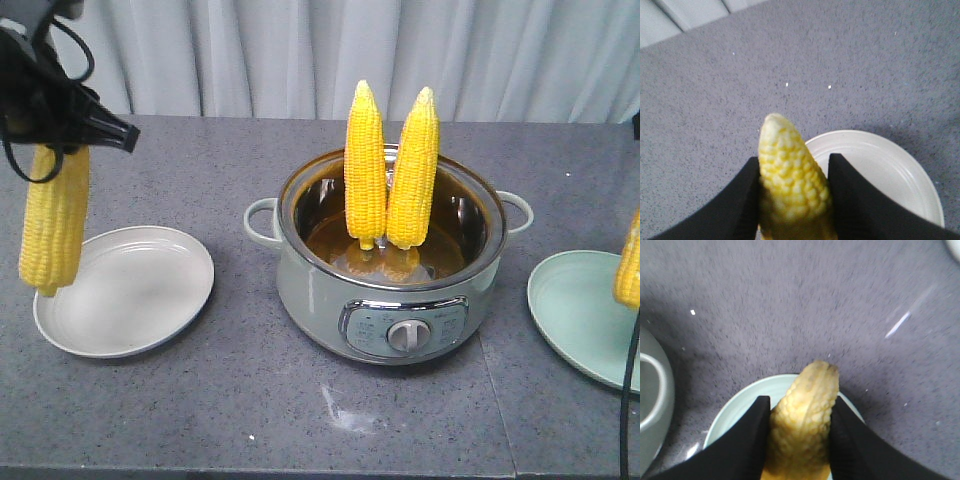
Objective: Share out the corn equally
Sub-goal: 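Lower the left cob onto the cream plate and the right cob onto the green plate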
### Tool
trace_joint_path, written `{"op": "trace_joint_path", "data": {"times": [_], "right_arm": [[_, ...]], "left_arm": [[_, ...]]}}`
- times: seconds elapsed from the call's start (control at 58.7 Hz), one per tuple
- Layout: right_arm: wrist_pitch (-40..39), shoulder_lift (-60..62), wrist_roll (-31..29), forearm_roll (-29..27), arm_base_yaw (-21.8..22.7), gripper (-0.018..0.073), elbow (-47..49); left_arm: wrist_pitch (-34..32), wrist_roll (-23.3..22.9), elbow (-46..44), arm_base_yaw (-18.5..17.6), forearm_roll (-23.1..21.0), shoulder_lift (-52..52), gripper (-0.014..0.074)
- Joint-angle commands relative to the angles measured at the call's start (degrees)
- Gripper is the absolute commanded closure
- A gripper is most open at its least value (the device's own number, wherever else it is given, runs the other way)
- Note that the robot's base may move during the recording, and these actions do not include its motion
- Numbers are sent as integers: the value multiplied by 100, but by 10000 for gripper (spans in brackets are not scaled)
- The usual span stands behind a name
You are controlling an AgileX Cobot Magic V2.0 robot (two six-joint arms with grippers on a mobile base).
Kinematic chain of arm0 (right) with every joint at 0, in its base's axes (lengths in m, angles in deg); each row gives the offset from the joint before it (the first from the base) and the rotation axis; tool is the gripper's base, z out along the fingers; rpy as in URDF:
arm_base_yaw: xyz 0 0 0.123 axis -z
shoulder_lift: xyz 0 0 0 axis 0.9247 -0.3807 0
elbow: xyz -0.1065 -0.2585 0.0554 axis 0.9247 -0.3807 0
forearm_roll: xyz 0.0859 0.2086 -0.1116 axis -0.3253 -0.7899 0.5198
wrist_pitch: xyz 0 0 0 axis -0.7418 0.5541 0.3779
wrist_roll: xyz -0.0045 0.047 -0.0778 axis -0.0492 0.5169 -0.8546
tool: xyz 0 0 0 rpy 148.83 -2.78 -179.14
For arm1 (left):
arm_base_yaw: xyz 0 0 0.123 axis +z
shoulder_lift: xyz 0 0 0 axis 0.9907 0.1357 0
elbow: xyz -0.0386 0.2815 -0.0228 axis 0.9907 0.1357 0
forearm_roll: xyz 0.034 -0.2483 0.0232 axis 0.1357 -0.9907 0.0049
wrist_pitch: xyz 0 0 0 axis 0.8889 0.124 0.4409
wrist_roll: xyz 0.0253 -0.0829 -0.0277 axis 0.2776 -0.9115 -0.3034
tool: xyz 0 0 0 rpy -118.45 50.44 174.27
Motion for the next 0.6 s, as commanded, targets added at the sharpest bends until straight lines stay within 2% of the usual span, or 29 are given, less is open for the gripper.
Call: {"op": "trace_joint_path", "data": {"times": [0.0, 0.153, 0.409, 0.579], "right_arm": [[-131, -195, -46, 30, 25, 564, 157], [-66, -726, -80, 36, 25, 562, 157], [120, -1309, -98, 108, 25, 542, 157], [235, -1479, -98, 168, 25, 462, 157]], "left_arm": [[-549, -161, 56, 79, 91, 6, 604], [-687, -364, 118, 156, 91, 279, 604], [-884, -375, 112, 157, 48, 421, 604], [-919, -375, 107, 157, 43, 506, 604]]}}
